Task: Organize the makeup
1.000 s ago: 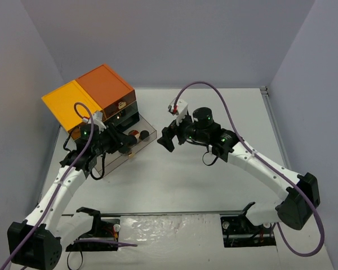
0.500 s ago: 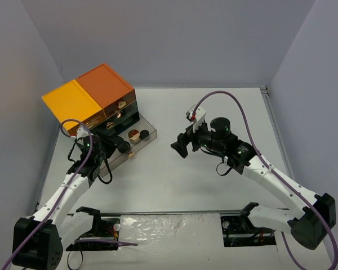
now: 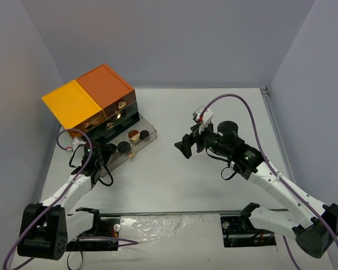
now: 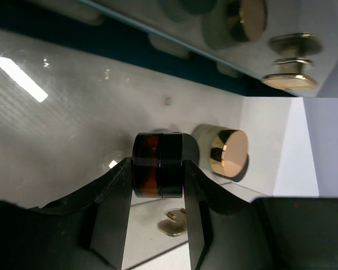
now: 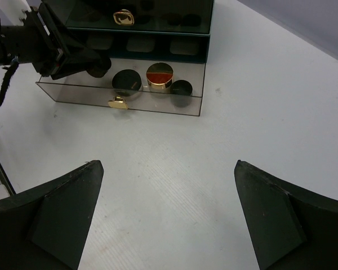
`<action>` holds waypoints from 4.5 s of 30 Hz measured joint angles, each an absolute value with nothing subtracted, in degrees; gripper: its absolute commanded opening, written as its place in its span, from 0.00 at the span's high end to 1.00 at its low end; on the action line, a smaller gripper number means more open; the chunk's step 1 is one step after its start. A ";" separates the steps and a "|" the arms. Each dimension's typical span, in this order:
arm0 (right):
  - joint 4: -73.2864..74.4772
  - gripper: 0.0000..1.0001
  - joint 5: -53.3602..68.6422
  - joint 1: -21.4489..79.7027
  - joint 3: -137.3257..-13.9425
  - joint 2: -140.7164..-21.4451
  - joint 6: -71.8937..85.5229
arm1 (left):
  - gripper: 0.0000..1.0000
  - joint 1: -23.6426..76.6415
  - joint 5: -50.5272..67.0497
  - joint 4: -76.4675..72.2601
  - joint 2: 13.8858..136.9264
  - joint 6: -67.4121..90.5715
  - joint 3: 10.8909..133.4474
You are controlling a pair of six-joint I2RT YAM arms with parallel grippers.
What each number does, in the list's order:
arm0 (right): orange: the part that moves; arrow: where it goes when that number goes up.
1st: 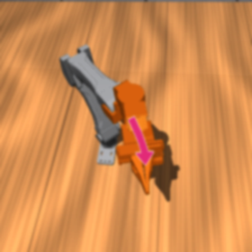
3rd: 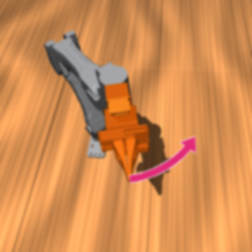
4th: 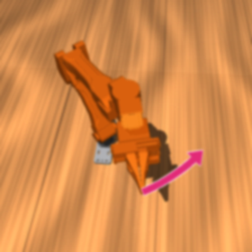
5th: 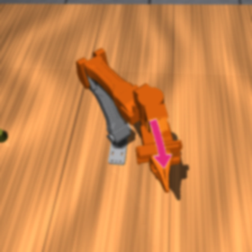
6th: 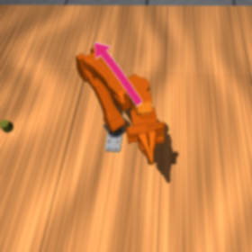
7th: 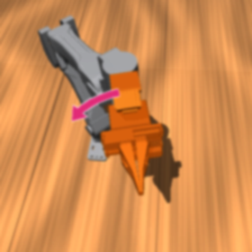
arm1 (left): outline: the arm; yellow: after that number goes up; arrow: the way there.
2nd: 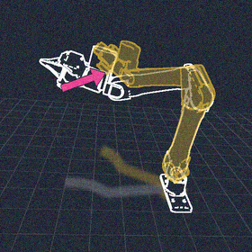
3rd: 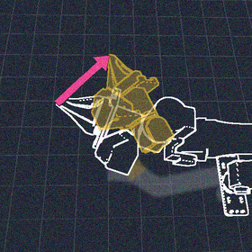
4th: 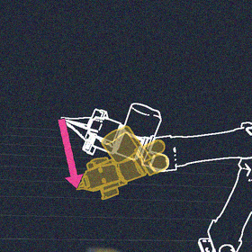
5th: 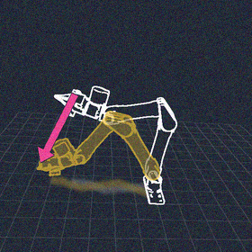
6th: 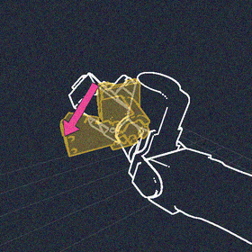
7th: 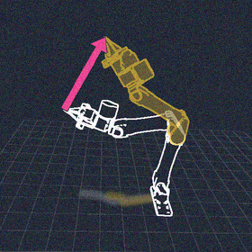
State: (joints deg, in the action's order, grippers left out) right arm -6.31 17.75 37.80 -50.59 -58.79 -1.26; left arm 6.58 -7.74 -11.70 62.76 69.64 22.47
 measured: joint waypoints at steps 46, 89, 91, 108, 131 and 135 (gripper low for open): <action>-5.83 0.00 16.80 37.15 -50.35 -59.31 -1.04 | 0.09 2.87 -6.94 15.97 57.39 72.06 36.24; -2.24 0.00 6.03 37.04 -52.66 -58.00 1.74 | 0.03 33.38 2.50 32.79 108.36 13.71 81.41; -2.24 0.00 5.82 37.04 -52.66 -58.00 1.74 | 0.03 32.83 2.03 33.50 108.36 12.90 81.66; -2.17 0.00 5.69 37.04 -52.80 -58.81 1.74 | 0.03 24.20 -8.97 36.90 110.04 7.32 83.53; -1.96 0.00 5.72 37.04 -53.08 -58.83 3.37 | 0.03 22.87 -21.31 33.56 115.07 4.03 85.85; -1.95 0.00 5.72 37.04 -53.08 -58.83 4.07 | 0.03 22.87 -23.44 33.52 115.65 4.05 86.04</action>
State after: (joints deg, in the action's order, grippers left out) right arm -1.95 5.72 37.04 -53.08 -58.83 4.07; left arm 22.87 -23.44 33.52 115.65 4.05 86.04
